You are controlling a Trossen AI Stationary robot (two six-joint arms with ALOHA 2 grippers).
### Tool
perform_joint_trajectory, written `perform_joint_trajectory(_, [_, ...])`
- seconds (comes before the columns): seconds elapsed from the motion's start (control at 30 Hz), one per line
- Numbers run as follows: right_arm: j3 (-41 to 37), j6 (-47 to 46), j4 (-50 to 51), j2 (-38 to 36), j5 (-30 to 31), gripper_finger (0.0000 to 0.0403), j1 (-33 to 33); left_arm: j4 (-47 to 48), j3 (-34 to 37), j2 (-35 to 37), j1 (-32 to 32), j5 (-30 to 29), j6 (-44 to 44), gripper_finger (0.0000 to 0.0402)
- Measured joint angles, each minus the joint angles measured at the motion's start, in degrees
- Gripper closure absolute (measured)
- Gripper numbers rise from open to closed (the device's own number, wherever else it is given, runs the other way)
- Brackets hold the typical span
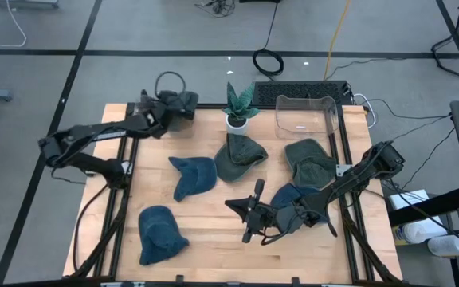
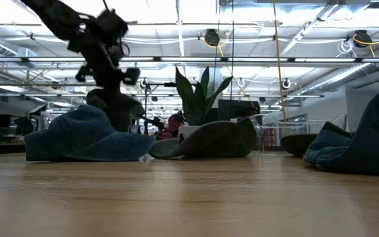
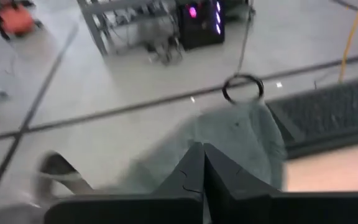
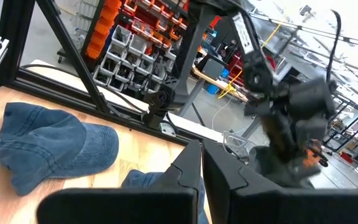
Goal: Pick & Place hat
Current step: Put the bottom right green cap into the left transparent bin, then put the right green cap into the left transparent bin
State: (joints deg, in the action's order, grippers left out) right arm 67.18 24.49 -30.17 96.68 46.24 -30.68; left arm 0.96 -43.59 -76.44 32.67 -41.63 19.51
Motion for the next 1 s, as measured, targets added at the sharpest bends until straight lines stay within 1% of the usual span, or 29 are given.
perform_joint_trajectory(0.1, [0.0, 0.0, 0.1, 0.0, 0.0, 0.0399, 0.0, -0.7, 0.0, -5.6, -0.6, 1.0, 3.5, 0.0401])
perform_joint_trajectory(0.23, [0.0, 0.1, 0.0, 0.0, 0.0, 0.0399, 0.0, -1.8, 0.0, -12.0, -1.0, 0.9, 7.9, 0.0401])
perform_joint_trajectory(0.33, [0.0, 0.2, 0.2, 0.0, 0.0, 0.0399, 0.0, -2.7, 0.0, -15.4, -0.9, 0.4, 9.2, 0.0401])
perform_joint_trajectory(0.4, [0.0, 0.2, 0.3, 0.0, 0.0, 0.0399, 0.0, -3.4, 0.0, -16.0, -0.9, 0.3, 9.7, 0.0401])
perform_joint_trajectory(0.53, [0.0, 0.2, 0.4, 0.0, 0.0, 0.0399, 0.0, -4.8, 0.0, -15.3, -1.0, 0.8, 9.0, 0.0401])
perform_joint_trajectory(0.7, [0.0, 0.2, 0.9, 0.0, 0.1, 0.0399, 0.0, -1.3, 0.0, -10.1, -2.8, -1.0, 8.9, 0.0401])
perform_joint_trajectory(0.83, [0.0, 0.2, 0.9, 0.0, 0.1, 0.0399, 0.0, -1.4, 0.0, -5.2, -5.6, -2.8, 5.7, 0.0402])
perform_joint_trajectory(1.0, [0.0, 0.2, 1.0, 0.0, 0.1, 0.0399, 0.4, -0.9, 0.0, -0.4, -9.2, -2.9, 1.0, 0.0402])
